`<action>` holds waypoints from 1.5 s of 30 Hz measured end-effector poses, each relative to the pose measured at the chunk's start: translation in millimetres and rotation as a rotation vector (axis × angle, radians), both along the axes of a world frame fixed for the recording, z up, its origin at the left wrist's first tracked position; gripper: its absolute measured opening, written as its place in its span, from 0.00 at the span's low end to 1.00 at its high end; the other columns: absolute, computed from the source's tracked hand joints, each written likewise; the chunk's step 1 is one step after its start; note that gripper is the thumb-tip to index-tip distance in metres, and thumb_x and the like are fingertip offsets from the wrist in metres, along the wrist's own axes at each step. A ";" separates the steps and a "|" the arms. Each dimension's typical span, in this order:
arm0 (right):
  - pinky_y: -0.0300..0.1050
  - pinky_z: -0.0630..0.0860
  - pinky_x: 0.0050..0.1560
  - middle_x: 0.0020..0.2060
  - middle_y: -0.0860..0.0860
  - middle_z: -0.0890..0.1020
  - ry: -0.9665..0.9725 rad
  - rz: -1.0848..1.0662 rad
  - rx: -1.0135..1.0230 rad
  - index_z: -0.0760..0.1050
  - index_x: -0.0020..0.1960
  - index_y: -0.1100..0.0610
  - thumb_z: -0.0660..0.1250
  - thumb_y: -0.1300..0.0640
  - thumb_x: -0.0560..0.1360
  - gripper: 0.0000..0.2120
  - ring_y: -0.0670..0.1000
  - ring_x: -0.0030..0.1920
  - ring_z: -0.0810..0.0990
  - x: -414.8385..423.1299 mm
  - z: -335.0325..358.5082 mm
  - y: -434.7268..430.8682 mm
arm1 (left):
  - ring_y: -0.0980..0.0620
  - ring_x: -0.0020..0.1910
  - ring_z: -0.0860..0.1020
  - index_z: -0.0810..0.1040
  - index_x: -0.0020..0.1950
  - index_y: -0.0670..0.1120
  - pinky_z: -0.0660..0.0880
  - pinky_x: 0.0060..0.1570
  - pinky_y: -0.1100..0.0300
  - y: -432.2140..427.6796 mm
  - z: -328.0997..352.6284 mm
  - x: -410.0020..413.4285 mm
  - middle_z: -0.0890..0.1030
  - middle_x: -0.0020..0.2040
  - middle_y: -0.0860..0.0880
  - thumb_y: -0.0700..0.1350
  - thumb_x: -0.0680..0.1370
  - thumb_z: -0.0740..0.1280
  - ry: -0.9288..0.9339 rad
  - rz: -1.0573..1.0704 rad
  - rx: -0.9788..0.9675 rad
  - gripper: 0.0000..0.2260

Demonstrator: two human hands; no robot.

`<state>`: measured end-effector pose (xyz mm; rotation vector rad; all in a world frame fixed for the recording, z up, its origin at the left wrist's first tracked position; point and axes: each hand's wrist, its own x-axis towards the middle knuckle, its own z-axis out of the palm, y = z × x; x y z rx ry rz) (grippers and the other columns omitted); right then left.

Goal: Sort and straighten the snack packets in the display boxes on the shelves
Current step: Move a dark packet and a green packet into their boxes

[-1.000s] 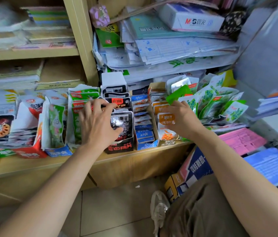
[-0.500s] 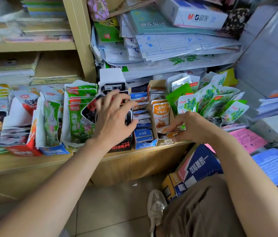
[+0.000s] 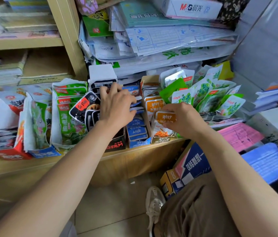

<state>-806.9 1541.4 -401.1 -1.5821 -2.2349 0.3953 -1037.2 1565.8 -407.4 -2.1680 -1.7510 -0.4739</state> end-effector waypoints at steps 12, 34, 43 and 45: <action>0.57 0.73 0.58 0.60 0.53 0.75 -0.006 -0.017 0.159 0.76 0.69 0.50 0.78 0.57 0.69 0.29 0.58 0.59 0.72 -3.4 -0.2 3.0 | 0.46 0.70 0.65 0.68 0.76 0.53 0.61 0.63 0.45 13.4 2.7 10.8 0.69 0.74 0.53 0.55 0.72 0.73 -0.085 -0.176 -0.007 0.34; 0.64 0.58 0.67 0.77 0.44 0.62 -0.324 -0.148 0.170 0.65 0.74 0.44 0.76 0.38 0.66 0.41 0.57 0.76 0.51 -5.3 -1.3 15.8 | 0.54 0.64 0.70 0.75 0.71 0.58 0.57 0.57 0.56 12.4 10.5 -5.8 0.77 0.67 0.59 0.56 0.76 0.72 -0.169 -0.369 -0.209 0.23; 0.64 0.56 0.68 0.76 0.49 0.63 -0.285 -0.184 0.173 0.64 0.75 0.45 0.77 0.42 0.67 0.40 0.59 0.76 0.52 -22.1 -0.3 18.8 | 0.48 0.62 0.75 0.81 0.66 0.50 0.70 0.62 0.48 -30.3 8.9 -43.6 0.81 0.62 0.53 0.47 0.75 0.74 -0.183 -0.281 0.048 0.19; 0.66 0.54 0.70 0.77 0.49 0.61 -0.251 -0.168 0.162 0.65 0.75 0.45 0.76 0.43 0.69 0.38 0.59 0.77 0.50 -23.8 0.5 16.2 | 0.47 0.61 0.75 0.81 0.65 0.49 0.71 0.61 0.47 -44.7 8.5 -56.0 0.81 0.62 0.51 0.46 0.75 0.74 -0.208 -0.229 0.107 0.19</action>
